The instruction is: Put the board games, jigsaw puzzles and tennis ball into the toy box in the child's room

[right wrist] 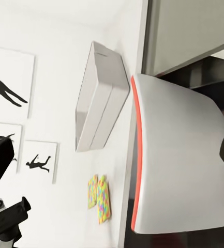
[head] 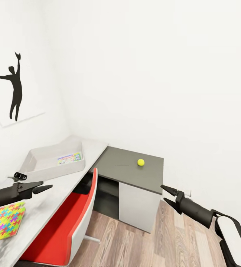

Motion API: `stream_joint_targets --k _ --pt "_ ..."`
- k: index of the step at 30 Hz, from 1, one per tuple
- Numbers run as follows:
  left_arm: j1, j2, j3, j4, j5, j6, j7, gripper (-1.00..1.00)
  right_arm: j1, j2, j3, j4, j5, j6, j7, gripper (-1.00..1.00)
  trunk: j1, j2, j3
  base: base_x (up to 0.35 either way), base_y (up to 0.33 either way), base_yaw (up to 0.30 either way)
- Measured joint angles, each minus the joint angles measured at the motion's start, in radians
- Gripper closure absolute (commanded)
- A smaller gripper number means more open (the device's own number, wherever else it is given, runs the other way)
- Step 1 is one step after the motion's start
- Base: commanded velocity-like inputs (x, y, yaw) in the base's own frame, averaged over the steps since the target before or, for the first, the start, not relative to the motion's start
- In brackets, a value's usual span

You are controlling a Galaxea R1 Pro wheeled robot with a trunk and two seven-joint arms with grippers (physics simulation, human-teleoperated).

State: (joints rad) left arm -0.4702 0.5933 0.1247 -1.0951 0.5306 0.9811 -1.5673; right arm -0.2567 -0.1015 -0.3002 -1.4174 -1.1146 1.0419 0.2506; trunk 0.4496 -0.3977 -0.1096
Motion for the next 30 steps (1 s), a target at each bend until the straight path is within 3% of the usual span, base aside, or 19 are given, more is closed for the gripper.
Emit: stream_joint_targets --k 30 --pt "-0.001 0.003 0.008 0.000 -0.002 0.015 0.000 -1.00 0.000 0.000 0.003 0.002 0.005 -0.006 -0.013 -1.00 0.000 0.000 0.000 -0.007 0.000 -0.028"
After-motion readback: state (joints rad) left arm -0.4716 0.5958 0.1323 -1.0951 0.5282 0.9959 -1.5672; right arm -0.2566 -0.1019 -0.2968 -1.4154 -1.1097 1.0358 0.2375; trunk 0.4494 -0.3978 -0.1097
